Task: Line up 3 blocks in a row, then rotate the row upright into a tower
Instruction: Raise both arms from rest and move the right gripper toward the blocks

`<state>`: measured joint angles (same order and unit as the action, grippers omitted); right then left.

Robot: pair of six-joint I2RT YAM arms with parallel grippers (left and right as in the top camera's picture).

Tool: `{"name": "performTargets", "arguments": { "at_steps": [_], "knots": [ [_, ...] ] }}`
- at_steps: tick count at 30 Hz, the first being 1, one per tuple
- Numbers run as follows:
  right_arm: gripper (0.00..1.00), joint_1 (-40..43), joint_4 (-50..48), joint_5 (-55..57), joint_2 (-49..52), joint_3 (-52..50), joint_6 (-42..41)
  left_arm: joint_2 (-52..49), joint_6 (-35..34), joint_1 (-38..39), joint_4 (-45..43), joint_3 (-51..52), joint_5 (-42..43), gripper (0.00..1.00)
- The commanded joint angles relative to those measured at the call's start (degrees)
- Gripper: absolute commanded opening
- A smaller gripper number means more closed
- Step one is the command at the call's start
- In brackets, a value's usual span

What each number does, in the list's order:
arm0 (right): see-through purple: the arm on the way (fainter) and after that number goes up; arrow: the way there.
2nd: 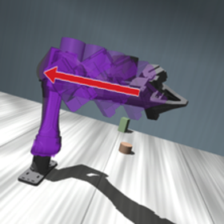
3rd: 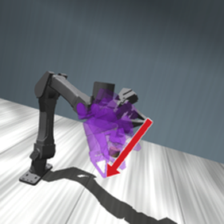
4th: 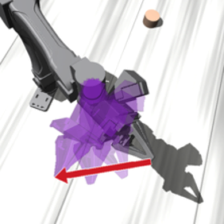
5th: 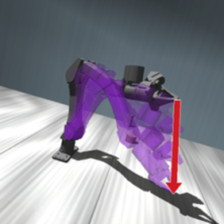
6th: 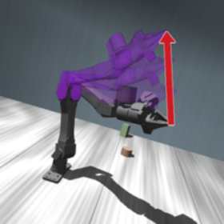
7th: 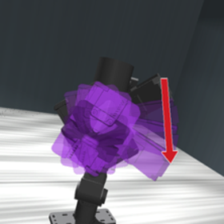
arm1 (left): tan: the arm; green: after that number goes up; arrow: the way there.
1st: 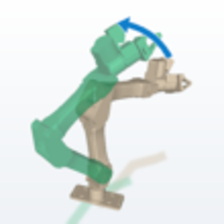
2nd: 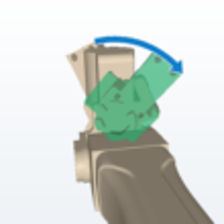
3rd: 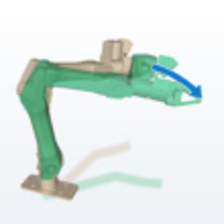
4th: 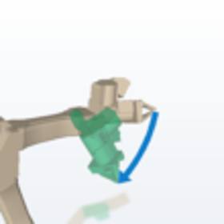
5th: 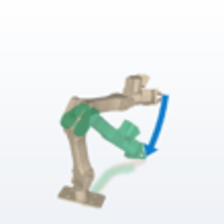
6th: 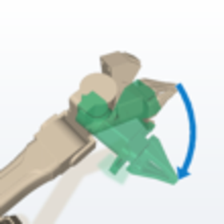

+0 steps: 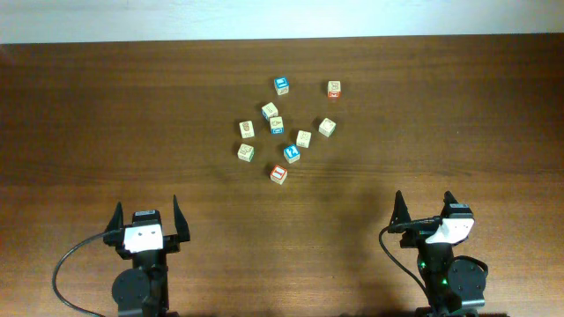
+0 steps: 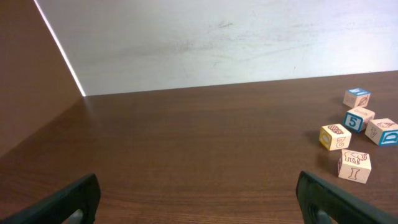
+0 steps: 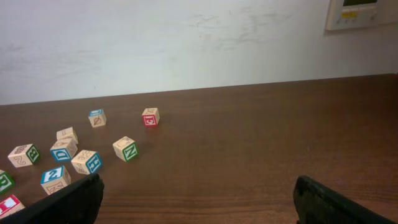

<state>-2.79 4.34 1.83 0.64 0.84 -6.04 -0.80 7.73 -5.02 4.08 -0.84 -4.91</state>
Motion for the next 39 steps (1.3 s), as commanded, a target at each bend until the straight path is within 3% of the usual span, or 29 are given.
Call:
{"name": "performTargets", "arguments": {
  "at_steps": [1, 39],
  "knots": [
    [0.98, -0.20, 0.15, -0.11, 0.09, -0.52, -0.17, -1.84, 0.79, 0.63, -0.09, 0.31, -2.40, 0.99],
    [0.98, -0.20, 0.13, -2.45, 0.09, -0.52, -0.20, -1.84, 0.70, 0.63, -0.15, 0.31, -2.19, 0.99]
  ]
}}
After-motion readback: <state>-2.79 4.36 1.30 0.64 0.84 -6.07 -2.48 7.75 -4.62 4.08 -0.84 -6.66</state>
